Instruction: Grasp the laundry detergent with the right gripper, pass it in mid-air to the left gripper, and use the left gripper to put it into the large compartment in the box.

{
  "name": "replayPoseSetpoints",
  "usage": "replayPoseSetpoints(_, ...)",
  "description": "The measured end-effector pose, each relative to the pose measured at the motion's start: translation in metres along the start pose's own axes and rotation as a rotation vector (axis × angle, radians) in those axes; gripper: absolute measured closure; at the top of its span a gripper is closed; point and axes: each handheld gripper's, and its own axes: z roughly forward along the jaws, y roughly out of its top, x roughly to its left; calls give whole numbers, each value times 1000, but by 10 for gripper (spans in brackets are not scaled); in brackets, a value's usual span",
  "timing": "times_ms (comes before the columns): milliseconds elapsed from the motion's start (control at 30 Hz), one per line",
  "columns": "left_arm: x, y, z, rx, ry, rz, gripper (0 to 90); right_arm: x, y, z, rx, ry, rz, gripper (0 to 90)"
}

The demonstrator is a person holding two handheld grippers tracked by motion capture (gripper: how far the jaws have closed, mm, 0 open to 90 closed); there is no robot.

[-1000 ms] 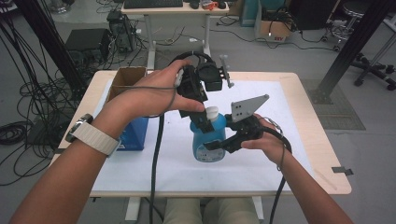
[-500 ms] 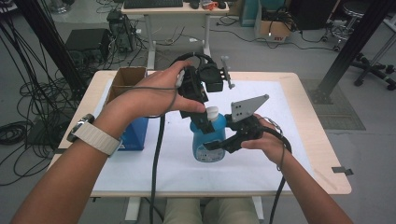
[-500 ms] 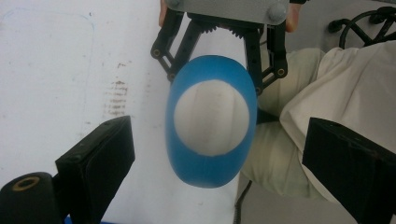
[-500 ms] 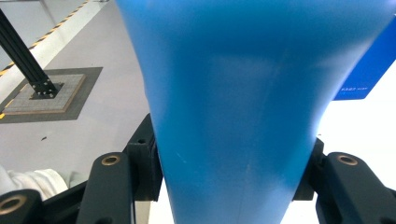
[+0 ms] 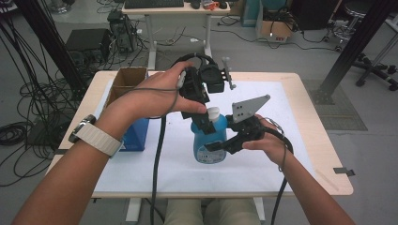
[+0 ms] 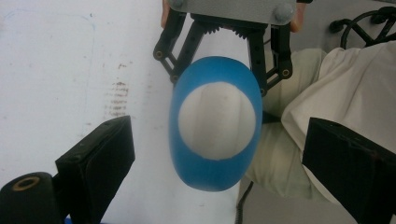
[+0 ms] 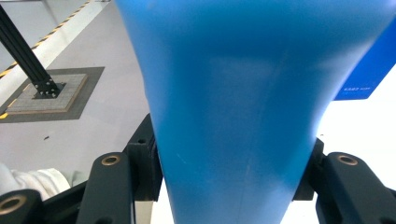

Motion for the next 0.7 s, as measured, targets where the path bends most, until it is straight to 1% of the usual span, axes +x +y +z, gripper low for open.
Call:
replayPoseSetpoints(167,0,0,2,6,0,-1,95,1,1,0,0,-1,-3,431)
replayPoseSetpoints(200,0,0,2,3,2,1,95,2,2,-1,2,1,11,431)
replayPoseSetpoints(300,0,0,3,1,-4,12,97,2,3,-1,0,-1,5,431)
replayPoseSetpoints(400,0,-1,4,1,6,22,105,2,3,-2,0,0,6,431)
replayPoseSetpoints(467,0,0,6,4,15,22,115,2,3,-2,1,3,6,431)
replayPoseSetpoints(533,-1,0,7,5,10,23,115,3,3,-2,-1,3,8,431)
replayPoseSetpoints(600,-1,1,9,14,7,29,115,2,3,-1,2,-3,-5,431)
replayPoseSetpoints(633,-1,1,10,13,5,27,115,3,4,-2,1,5,6,431)
replayPoseSetpoints(667,-1,1,12,-1,2,24,115,4,4,-2,2,3,6,431)
replayPoseSetpoints(700,-1,1,13,2,2,25,115,4,4,-2,4,6,5,431)
